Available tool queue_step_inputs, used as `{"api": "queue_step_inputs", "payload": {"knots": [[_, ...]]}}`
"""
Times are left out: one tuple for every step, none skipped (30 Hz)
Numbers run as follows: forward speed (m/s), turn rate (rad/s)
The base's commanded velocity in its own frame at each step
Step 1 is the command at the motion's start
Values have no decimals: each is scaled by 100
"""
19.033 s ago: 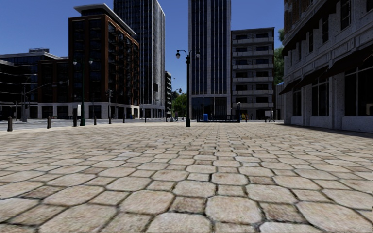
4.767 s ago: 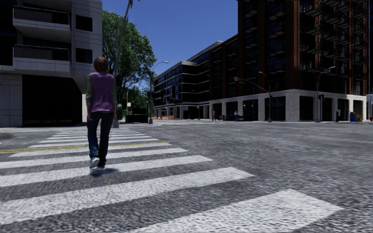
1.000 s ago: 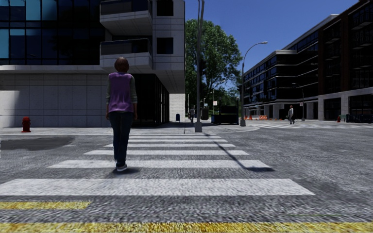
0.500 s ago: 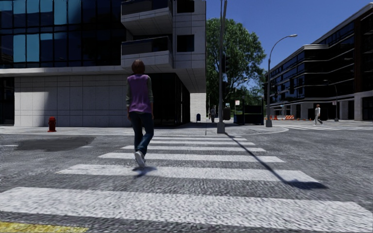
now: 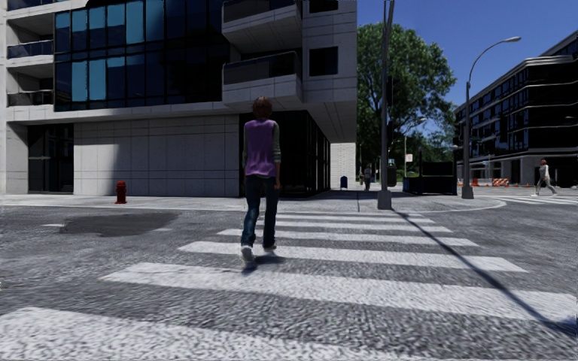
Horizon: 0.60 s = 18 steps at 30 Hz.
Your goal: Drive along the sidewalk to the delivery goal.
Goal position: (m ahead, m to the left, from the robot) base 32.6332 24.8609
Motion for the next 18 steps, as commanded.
{"api": "queue_step_inputs", "payload": {"knots": [[98,36],[98,36],[98,36],[98,36],[98,36],[98,36],[98,36],[98,36],[98,20],[98,20],[98,0],[98,0],[98,0],[98,0],[98,0],[98,0],[98,0],[98,0]]}}
